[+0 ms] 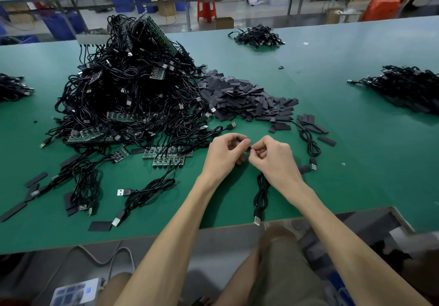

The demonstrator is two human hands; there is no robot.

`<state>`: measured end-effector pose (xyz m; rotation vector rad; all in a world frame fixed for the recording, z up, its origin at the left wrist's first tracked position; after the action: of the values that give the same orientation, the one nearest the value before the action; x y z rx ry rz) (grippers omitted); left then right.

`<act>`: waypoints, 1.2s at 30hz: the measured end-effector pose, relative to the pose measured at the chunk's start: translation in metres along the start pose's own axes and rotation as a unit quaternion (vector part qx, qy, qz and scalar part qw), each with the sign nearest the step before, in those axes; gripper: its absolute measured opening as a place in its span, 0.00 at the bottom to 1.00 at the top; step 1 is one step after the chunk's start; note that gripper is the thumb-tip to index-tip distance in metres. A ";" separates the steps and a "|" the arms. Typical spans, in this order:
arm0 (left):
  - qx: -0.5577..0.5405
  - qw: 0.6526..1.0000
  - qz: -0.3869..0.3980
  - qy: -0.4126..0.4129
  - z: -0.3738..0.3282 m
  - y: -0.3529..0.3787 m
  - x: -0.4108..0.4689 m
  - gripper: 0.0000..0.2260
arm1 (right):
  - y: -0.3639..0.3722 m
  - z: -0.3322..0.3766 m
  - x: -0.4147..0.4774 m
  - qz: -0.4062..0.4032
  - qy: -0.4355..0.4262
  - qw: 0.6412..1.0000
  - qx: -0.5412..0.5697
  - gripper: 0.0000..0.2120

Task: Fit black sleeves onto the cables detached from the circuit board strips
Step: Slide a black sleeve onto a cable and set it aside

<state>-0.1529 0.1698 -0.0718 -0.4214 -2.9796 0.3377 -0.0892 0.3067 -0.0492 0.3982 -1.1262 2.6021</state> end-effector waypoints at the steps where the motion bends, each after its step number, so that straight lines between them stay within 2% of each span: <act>1: -0.005 1.000 0.003 0.000 0.000 0.000 0.000 0.05 | 0.000 0.000 0.000 0.002 -0.001 1.000 0.007 0.04; 9: -0.031 0.999 -0.010 -0.005 -0.002 -0.003 -0.001 0.07 | 0.003 -0.002 0.000 0.019 0.012 0.983 0.184 0.04; 13: -0.048 0.999 -0.017 -0.016 -0.002 -0.005 -0.002 0.07 | 0.004 -0.001 0.000 0.027 0.014 0.976 0.217 0.07; 28: -0.047 0.999 0.016 -0.018 -0.010 -0.001 -0.007 0.12 | -0.001 -0.002 0.000 0.004 0.009 0.978 0.208 0.08; 36: -0.062 0.997 0.036 -0.019 -0.012 0.002 -0.011 0.10 | -0.004 -0.002 -0.001 -0.006 0.010 0.978 0.207 0.09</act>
<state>-0.1401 0.1708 -0.0615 -0.5433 -3.0391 0.1689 -0.0875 0.3109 -0.0482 0.4598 -0.5644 2.8152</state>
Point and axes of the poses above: each hand's wrist, its own x-axis towards the middle knuckle, its own y-axis out of the palm, z = x × y, the point moved 9 cm from there along x, towards the middle knuckle, and after that the axes turned 6 degrees about -y, right-handed, at the moved point
